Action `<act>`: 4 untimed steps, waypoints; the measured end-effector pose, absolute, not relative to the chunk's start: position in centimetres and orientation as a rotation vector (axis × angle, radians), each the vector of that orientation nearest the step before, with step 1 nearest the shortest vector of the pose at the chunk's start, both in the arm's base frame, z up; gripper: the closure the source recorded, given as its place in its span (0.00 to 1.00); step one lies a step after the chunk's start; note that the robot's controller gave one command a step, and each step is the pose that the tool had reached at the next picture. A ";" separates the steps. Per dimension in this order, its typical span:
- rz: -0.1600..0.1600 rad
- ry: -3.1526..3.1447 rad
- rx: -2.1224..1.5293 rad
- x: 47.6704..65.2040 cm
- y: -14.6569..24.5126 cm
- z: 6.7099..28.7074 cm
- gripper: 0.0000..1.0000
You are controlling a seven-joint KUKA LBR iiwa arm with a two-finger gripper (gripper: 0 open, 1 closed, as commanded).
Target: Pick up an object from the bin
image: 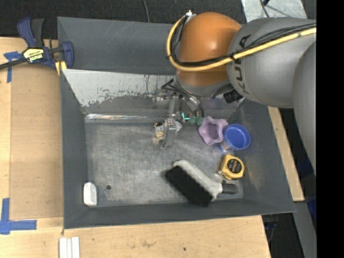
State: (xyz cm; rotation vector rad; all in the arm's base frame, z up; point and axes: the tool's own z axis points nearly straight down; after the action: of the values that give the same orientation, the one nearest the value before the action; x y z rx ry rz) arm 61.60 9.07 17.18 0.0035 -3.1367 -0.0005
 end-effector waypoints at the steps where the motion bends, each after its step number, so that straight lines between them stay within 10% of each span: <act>1: -0.001 -3.145 0.001 61.8 9.0 17.6 0.00; 2: -0.002 -3.148 -0.099 62.4 6.0 10.5 0.00; 4: -0.001 -3.136 -0.260 62.8 4.6 10.8 0.00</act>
Offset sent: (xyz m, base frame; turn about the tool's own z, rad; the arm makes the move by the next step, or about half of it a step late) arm 0.0074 -0.0445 -0.1018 0.0971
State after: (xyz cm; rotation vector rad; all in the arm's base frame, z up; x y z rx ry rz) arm 62.80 4.57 10.82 -0.2602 -3.1362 -0.0012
